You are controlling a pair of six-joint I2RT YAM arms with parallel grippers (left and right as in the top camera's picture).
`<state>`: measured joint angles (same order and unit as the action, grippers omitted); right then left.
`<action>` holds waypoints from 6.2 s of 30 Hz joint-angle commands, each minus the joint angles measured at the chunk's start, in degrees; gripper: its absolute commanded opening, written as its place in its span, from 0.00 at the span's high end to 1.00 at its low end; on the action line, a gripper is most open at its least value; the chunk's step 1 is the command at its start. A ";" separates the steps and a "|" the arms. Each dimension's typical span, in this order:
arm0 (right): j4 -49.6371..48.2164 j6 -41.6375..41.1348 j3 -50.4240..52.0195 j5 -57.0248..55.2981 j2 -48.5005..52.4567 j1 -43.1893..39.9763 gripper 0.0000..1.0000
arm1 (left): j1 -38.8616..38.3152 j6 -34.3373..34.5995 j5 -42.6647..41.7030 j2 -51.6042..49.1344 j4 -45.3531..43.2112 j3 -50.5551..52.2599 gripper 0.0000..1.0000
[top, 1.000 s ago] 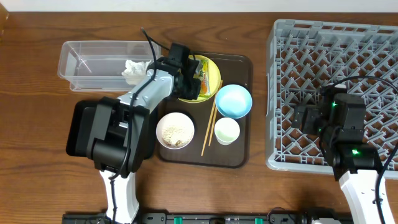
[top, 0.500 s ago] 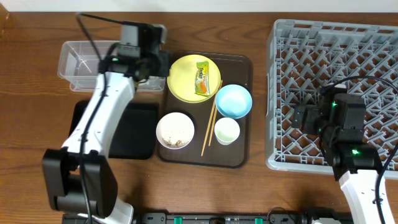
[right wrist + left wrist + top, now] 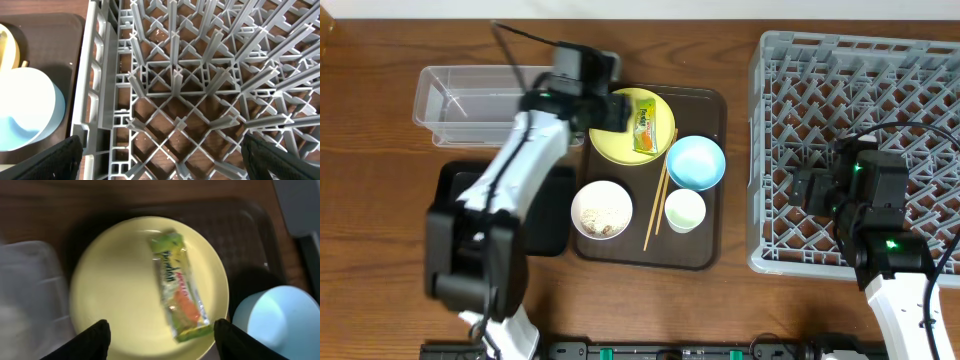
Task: Sort waste into correct bins and load items into the dishwasher rack
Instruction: 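Return the left gripper to the yellow plate and grasp the Apollo wrapper, then carry the wrapper with the left gripper and release it into the clear bin, then reach the left gripper to the white rice bowl and grip its rim, then lift the white bowl with the left gripper over the black tray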
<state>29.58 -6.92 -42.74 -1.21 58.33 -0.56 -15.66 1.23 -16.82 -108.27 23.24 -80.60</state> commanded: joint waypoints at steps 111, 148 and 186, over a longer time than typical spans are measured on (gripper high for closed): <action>-0.24 0.57 -1.29 0.20 -0.17 0.63 0.01 | -14.78 18.29 13.22 5.25 25.68 8.04 0.30; -0.09 0.57 -1.29 0.17 -0.17 0.63 0.01 | -15.34 20.44 13.05 2.51 26.40 6.29 0.94; -0.17 0.57 -1.29 0.17 -0.17 0.63 0.01 | 42.47 -9.86 -59.54 3.45 29.64 16.63 0.94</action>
<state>29.34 -6.92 -42.81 -1.06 58.35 -0.56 24.38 -4.27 -61.52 -102.17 52.49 -64.53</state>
